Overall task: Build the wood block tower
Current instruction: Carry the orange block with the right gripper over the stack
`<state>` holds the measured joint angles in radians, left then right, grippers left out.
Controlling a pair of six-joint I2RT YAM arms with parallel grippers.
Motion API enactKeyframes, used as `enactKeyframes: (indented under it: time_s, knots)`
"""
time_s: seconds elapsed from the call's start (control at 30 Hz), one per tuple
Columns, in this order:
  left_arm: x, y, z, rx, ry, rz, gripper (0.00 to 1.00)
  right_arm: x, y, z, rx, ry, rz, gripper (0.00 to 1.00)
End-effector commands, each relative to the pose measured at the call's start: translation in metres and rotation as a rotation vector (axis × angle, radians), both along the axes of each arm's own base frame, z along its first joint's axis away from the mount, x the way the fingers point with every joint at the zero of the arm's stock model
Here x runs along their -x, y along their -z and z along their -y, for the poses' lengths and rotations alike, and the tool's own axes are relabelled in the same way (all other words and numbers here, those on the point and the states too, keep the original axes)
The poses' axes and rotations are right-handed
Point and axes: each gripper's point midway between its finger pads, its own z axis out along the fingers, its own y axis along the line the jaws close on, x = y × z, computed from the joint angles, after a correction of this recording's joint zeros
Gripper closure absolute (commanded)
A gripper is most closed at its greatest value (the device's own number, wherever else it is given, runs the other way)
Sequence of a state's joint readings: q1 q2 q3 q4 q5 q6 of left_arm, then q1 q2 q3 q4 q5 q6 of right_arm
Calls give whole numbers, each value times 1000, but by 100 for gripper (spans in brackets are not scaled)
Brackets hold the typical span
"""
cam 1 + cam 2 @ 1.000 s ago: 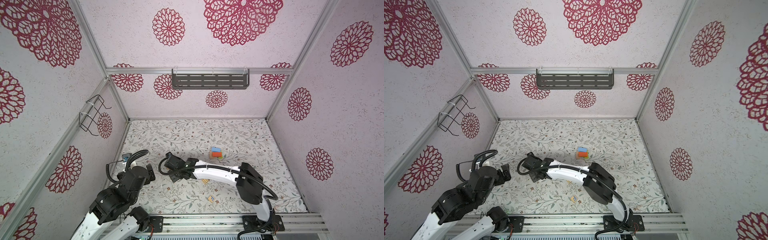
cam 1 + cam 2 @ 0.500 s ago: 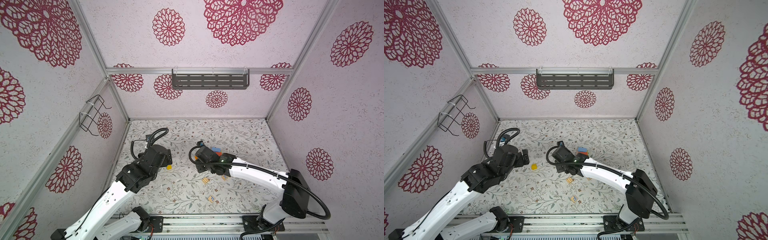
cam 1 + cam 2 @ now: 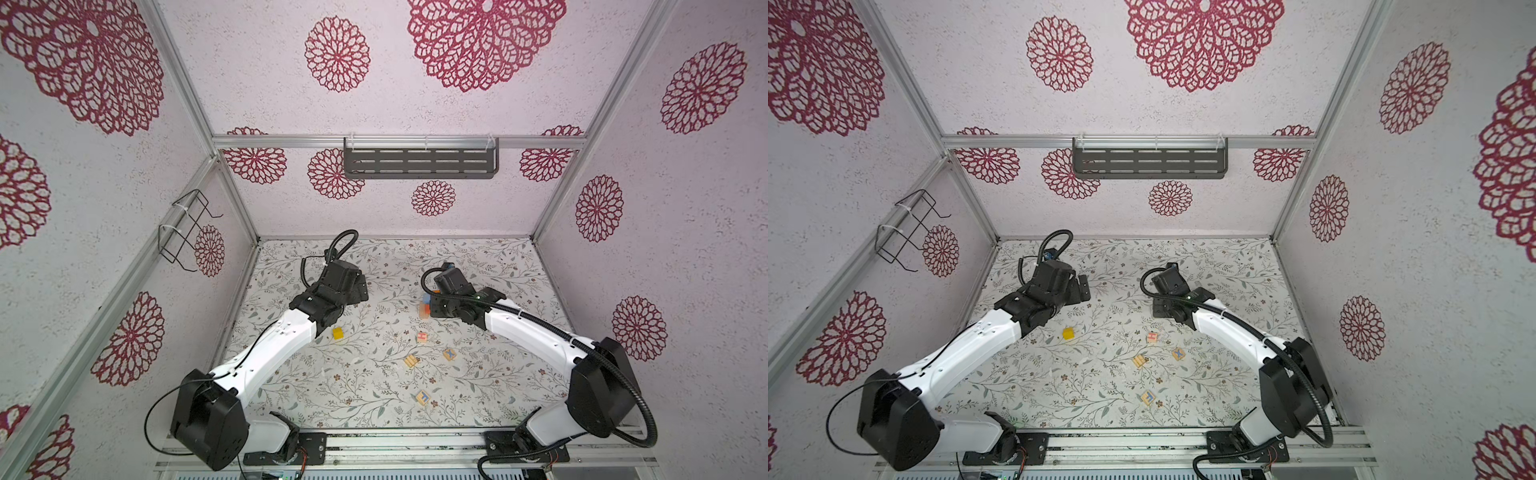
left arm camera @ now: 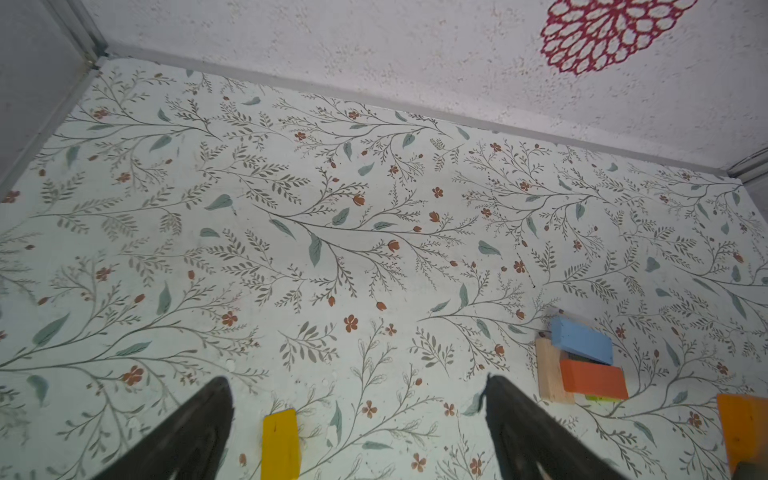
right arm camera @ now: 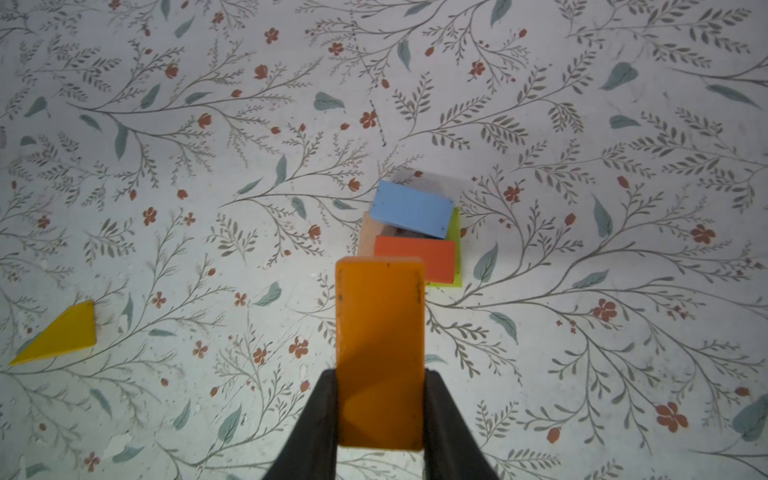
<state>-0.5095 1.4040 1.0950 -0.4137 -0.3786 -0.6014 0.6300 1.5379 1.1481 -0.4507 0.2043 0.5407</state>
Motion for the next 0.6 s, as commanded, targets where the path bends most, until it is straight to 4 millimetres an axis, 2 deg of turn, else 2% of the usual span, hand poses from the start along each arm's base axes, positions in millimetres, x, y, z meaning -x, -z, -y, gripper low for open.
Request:
enactKeyframes:
  time_s: [0.0,0.13,0.23,0.4,0.57]
  knots:
    - [-28,-15,8,109,-5,101,3,-16,5,-2,-13,3,-8,81]
    - [-49,-6,8,124,-10,113,3,-31,20,-6,-8,-4,-51,82]
    - [-57,1,5,127,-14,114,3,-40,30,-14,7,-17,-81,82]
    - [-60,15,0,146,-17,131,3,-50,43,-20,36,-16,-120,82]
    - [-54,26,-11,108,-39,126,3,-49,53,-21,37,1,-149,83]
